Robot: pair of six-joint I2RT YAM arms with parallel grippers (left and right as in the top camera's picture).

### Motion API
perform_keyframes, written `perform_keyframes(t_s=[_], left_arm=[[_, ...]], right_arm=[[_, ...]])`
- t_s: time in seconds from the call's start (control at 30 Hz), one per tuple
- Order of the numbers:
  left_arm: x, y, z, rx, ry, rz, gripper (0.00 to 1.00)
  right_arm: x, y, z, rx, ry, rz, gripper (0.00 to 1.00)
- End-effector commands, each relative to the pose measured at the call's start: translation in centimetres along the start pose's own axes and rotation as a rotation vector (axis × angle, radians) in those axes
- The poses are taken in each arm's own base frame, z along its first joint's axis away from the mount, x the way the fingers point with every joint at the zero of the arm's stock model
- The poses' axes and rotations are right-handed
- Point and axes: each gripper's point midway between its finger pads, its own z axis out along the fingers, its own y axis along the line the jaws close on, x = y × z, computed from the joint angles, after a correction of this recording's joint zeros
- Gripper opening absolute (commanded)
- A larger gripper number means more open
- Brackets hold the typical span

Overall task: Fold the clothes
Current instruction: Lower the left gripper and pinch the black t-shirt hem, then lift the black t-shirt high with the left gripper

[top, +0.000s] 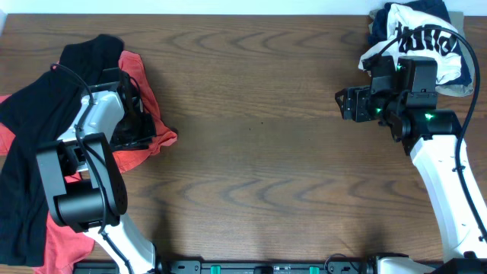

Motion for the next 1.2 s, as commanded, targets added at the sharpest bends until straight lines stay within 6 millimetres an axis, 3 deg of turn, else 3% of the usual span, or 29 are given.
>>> perform_keyframes(t_s=[0.0, 0.17, 0.3, 0.5, 0.7, 0.93, 1.17], left_arm=[[0.2, 0.2, 0.4, -0.014, 0.006, 0.012, 0.19], [-0.3, 0.2, 0.3, -0.012, -0.013, 0.012, 0.06], [-0.7, 0.1, 0.2, -0.010, -0.030, 0.012, 0.06], [-2.5, -0.1, -2.7, -0.004, -0.081, 0.013, 0.06], [-5.1, -0.6, -9.5, 0.011, -0.224, 0.015, 0.06], [-7.0, -0.9, -18.8, 0.038, -0.463, 0.018, 0.06], [-7.5, -1.2, -31.6, 0.083, -0.872, 0.025, 0.06]], right_arm=[[-0.6, 0.1, -0.3, 0.008, -0.015, -0.005, 0.77], [-0.6, 0.1, -0.3, 0.008, -0.015, -0.005, 0.77], [-0.6, 0.0, -0.3, 0.011, -0.015, -0.005, 0.77], [-0.6, 0.0, -0.3, 0.011, -0.015, -0.005, 0.76], [-0.7, 0.1, -0.4, 0.010, -0.020, -0.005, 0.73], [-0.8, 0.0, -0.4, 0.011, -0.022, -0.006, 0.72], [-1.2, 0.0, -0.4, 0.010, -0.038, -0.009, 0.72]])
